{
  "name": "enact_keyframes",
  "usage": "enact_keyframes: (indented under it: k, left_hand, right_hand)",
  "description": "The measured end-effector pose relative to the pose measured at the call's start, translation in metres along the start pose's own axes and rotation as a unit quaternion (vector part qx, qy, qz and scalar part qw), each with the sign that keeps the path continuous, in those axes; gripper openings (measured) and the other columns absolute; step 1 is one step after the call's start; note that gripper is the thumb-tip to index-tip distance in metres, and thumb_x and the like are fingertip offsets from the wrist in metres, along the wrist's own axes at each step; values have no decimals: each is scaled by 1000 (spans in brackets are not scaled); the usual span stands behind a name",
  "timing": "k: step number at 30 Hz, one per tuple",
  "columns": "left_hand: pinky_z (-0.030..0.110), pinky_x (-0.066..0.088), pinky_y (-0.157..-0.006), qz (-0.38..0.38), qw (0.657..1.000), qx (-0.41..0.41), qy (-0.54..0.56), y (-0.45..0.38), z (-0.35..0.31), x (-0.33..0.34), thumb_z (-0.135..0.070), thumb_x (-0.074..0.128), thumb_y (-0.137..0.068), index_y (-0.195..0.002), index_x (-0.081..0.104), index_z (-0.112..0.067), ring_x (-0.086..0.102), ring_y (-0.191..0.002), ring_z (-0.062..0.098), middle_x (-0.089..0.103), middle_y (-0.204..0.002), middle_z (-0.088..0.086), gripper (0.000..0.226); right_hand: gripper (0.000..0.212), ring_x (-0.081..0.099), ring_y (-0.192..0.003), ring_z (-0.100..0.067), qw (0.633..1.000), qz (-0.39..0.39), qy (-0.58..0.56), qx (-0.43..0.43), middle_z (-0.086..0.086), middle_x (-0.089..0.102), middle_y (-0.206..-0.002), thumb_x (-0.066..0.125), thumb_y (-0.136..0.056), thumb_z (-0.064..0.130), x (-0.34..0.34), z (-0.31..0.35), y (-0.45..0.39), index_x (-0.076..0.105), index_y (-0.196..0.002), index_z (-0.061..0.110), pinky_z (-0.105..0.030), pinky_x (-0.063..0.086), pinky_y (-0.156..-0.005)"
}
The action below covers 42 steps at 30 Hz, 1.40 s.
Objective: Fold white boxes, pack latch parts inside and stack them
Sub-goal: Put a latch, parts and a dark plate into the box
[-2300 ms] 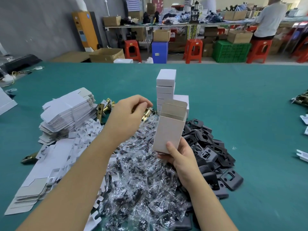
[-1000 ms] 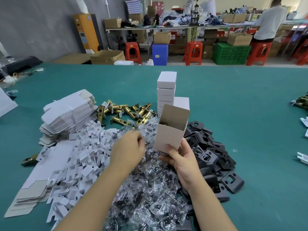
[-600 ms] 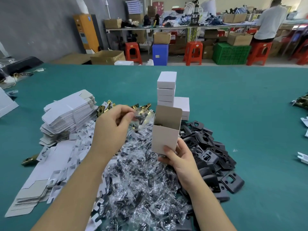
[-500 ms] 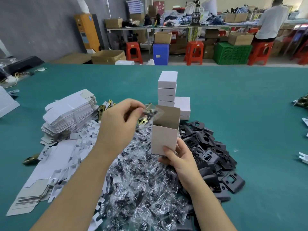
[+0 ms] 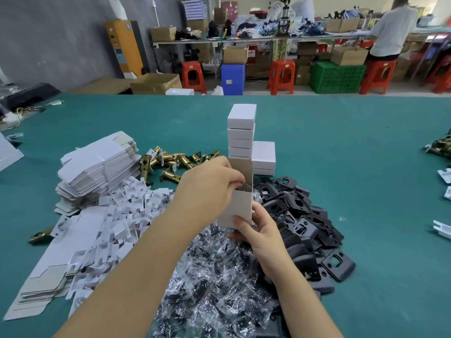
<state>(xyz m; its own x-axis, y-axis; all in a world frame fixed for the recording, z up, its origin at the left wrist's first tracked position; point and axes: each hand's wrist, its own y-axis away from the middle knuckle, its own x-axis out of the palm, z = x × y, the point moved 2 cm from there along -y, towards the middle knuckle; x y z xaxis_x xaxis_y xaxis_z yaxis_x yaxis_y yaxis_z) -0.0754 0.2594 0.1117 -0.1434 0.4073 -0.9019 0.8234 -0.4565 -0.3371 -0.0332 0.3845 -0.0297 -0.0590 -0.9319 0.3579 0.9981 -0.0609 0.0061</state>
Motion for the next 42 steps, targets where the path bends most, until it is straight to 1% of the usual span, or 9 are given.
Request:
enact_keyframes:
  k: [5,9,14,30,33,36,38,40,42]
  left_hand:
    - [37,50,-88,13,997,8,-69,-3,-6,-1,-31,45,-106,-124,66,-34,63,-109,18,69,-116,-10,27]
    - [32,50,-76,-1,997,40,-66,6,-5,0,-40,45,-104,-114,67,-36,64,-97,14,69,-102,-10,25]
    - [29,43,-68,18,994,48,-98,8,-4,7,-51,41,-103,-120,63,-38,64,-95,14,68,-101,-9,31]
    - [36,52,-84,79,995,22,-56,9,-6,16,-51,43,-102,-118,65,-32,59,-101,16,61,-111,-9,33]
    - [36,53,-85,29,998,48,3,13,-3,15,-43,50,-103,-124,66,-32,61,-104,12,63,-121,-13,29]
    - [29,55,-79,-123,986,78,84,19,7,14,-23,62,-98,-118,73,-21,61,-93,5,67,-121,-8,23]
    - [24,53,-83,-214,966,51,134,23,22,18,-15,64,-96,-120,72,-17,58,-97,4,64,-120,-5,26]
    - [30,51,-94,-209,953,-16,217,29,38,30,-17,65,-96,-133,63,-25,56,-111,8,54,-127,-9,37]
    - [33,53,-96,-148,943,-68,291,36,47,46,-21,66,-97,-142,53,-35,55,-119,8,49,-132,-14,49]
  right_hand:
    - [31,72,-99,-34,1000,-4,5,1,-9,71,-114,70,-97,12,-1,0,0,70,-117,34,-36,62,-79]
    - [28,72,-91,-33,1000,-4,11,0,-14,71,-113,69,-97,10,-2,0,-1,67,-122,24,-35,62,-78]
    - [28,72,-90,-34,1000,-5,10,1,-17,69,-116,69,-97,9,-3,-2,0,68,-120,24,-31,60,-74]
    - [30,70,-102,-39,1000,0,22,-7,-19,70,-116,67,-99,10,-5,-6,-4,65,-127,22,-41,62,-82]
    - [30,70,-104,-36,1000,-4,16,-5,-17,69,-118,70,-98,13,-6,-5,-4,65,-127,21,-40,61,-82]
    - [35,72,-104,-31,1000,-5,6,-6,-9,71,-120,68,-98,11,-7,-8,-4,63,-131,23,-38,62,-81]
    - [36,72,-106,-29,1000,-1,16,-7,-5,72,-121,67,-99,12,-7,-9,-5,61,-132,24,-38,62,-82]
    - [39,71,-109,-30,999,8,33,-4,-3,72,-125,68,-98,21,-8,-9,-5,58,-135,25,-41,62,-85]
    - [44,72,-108,-30,999,25,47,6,-4,72,-125,68,-95,30,-7,-9,-5,56,-137,30,-46,61,-88]
